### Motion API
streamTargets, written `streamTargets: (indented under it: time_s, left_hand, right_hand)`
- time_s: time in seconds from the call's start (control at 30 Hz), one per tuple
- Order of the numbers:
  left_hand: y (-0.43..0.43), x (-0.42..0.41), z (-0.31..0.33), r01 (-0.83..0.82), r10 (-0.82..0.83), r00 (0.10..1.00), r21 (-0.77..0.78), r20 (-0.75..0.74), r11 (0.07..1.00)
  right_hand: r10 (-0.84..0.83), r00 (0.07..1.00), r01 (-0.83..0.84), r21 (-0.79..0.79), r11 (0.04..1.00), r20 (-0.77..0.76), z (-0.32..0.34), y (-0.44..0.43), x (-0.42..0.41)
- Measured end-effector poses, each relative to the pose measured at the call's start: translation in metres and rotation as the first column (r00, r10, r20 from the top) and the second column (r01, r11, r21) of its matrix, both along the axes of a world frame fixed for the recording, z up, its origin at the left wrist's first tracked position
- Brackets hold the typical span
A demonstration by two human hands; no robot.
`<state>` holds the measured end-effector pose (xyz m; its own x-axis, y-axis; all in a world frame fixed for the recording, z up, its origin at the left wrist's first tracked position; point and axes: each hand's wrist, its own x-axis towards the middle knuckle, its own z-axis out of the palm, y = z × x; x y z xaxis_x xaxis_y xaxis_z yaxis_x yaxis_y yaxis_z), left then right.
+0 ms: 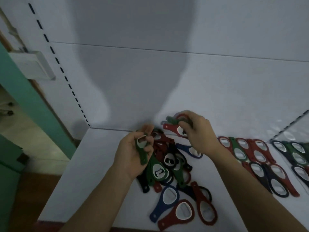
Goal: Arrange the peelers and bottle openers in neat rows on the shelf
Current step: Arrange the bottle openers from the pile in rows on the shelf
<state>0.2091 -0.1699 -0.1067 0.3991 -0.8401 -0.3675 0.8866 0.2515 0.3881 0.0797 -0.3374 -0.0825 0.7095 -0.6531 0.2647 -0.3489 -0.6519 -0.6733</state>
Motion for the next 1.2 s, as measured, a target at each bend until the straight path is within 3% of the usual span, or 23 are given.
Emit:
streamTargets:
  time_s: [0.1, 0.17, 0.23, 0.3, 0.37, 0.43, 0.57, 0.63, 0.73, 0.83, 0.9, 0.97, 1.0, 1.2]
  left_hand:
    - [-0.02, -0.004, 0.006, 0.064, -0.065, 0.984, 0.009, 0.166, 0.998]
    - [-0.027, -0.009, 0.009, 0.114, -0.096, 0.963, -0.057, 0.253, 0.992]
    - [-0.03, -0.011, 0.012, 0.122, -0.082, 0.968, -0.158, 0.238, 0.98]
    - [-0.031, -0.012, 0.012, 0.074, -0.048, 0.989, -0.19, 0.137, 0.979]
    - [-0.033, -0.012, 0.011, 0.08, -0.068, 0.994, -0.149, 0.088, 0.986]
    - [-0.032, -0.011, 0.009, 0.111, -0.1, 0.987, -0.085, 0.125, 0.99]
    - [-0.029, -0.006, 0.002, -0.003, -0.007, 0.983, 0.053, 0.183, 0.999]
    - [-0.027, -0.002, -0.002, -0.072, 0.044, 0.982, 0.15, 0.182, 0.986]
    - [-0.022, 0.01, -0.005, -0.142, 0.094, 0.968, 0.204, 0.231, 0.968]
    - [-0.017, 0.015, -0.004, -0.127, 0.096, 0.974, 0.138, 0.207, 0.982]
    - [-0.012, 0.017, -0.003, -0.037, 0.032, 0.991, 0.041, 0.131, 0.998]
    - [-0.009, 0.019, -0.003, 0.044, -0.039, 0.996, -0.059, 0.084, 0.997]
    - [-0.009, 0.02, -0.002, 0.062, -0.055, 0.995, -0.091, 0.08, 0.994]
    - [0.002, 0.037, 0.009, -0.033, 0.037, 0.997, -0.063, 0.061, 0.997]
  right_hand:
    - [0.048, 0.954, -0.162, 0.376, 0.912, 0.296, 0.018, 0.021, 0.0]
    - [0.002, 0.909, -0.242, 0.523, 0.817, 0.416, 0.021, 0.039, 0.008]
    - [-0.025, 0.898, -0.213, 0.483, 0.85, 0.439, 0.015, 0.058, 0.019]
    - [-0.055, 0.935, -0.054, 0.292, 0.955, 0.351, 0.001, 0.075, 0.031]
    - [-0.114, 0.945, 0.111, 0.027, 0.993, 0.306, -0.013, 0.085, 0.04]
    - [-0.151, 0.933, 0.188, -0.086, 0.978, 0.327, -0.023, 0.085, 0.046]
    - [-0.118, 0.934, 0.066, 0.162, 0.985, 0.337, -0.029, 0.084, 0.046]
    - [-0.096, 0.93, 0.02, 0.212, 0.977, 0.356, -0.034, 0.082, 0.039]
    - [-0.173, 0.907, 0.023, 0.366, 0.93, 0.383, -0.032, 0.072, 0.02]
    - [-0.208, 0.954, 0.128, 0.334, 0.934, 0.217, -0.027, 0.054, -0.006]
    - [-0.221, 0.97, 0.236, 0.168, 0.957, -0.104, -0.026, 0.049, -0.016]
    - [-0.223, 0.859, 0.261, 0.019, 0.965, -0.461, -0.032, 0.057, -0.018]
    - [-0.221, 0.806, 0.251, -0.022, 0.968, -0.549, -0.036, 0.065, -0.015]
    - [-0.155, 0.85, 0.093, -0.146, 0.985, -0.504, -0.052, 0.077, 0.031]
